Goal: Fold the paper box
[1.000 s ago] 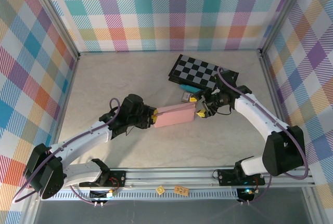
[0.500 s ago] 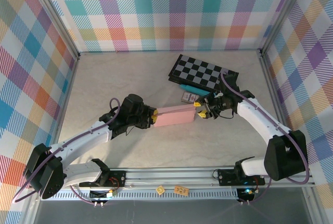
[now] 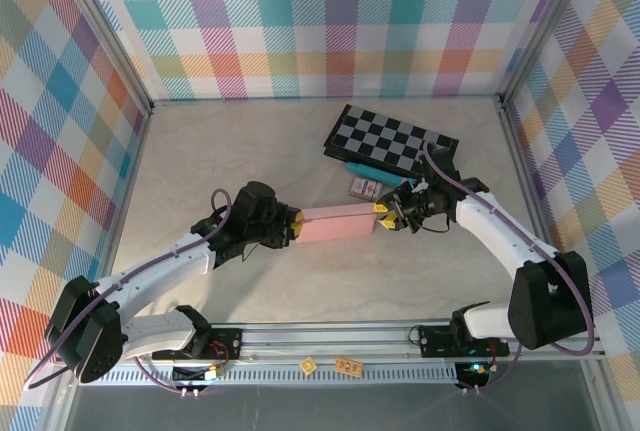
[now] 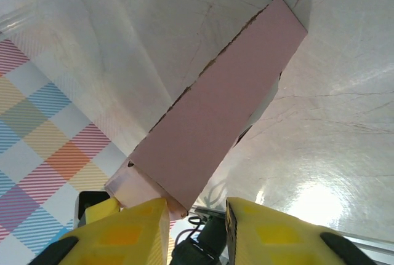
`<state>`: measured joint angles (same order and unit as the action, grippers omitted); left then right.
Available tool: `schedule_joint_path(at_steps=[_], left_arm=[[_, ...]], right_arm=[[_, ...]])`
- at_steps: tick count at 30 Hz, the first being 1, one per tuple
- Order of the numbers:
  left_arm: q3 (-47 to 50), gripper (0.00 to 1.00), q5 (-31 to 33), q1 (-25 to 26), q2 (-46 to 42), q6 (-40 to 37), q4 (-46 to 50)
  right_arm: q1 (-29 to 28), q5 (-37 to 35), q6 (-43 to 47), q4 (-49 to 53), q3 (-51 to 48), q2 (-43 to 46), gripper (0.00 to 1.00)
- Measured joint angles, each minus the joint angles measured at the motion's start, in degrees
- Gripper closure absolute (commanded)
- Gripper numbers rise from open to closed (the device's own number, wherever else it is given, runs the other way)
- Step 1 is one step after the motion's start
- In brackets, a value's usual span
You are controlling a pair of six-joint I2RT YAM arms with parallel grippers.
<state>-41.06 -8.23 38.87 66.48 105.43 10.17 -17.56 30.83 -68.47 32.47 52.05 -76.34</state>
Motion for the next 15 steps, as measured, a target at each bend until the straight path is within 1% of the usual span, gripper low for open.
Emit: schedule_joint_path(at_steps=[2, 5, 15], left_arm=[[0.0, 0.83, 0.0, 0.0, 0.0, 0.0, 0.0], [0.2, 0.90, 0.1, 0.0, 0.0, 0.1, -0.3], [1.7, 0.92, 0.7, 0.0, -0.2, 0.2, -3.3]], right_arm=[[0.0, -0.2, 0.7, 0.5, 0.0, 0.0, 0.70], [0.0, -0.3, 2.0, 1.5, 0.2, -0.3, 0.69], [0.0, -0.3, 4.2, 3.2, 3.4, -3.6, 0.71]])
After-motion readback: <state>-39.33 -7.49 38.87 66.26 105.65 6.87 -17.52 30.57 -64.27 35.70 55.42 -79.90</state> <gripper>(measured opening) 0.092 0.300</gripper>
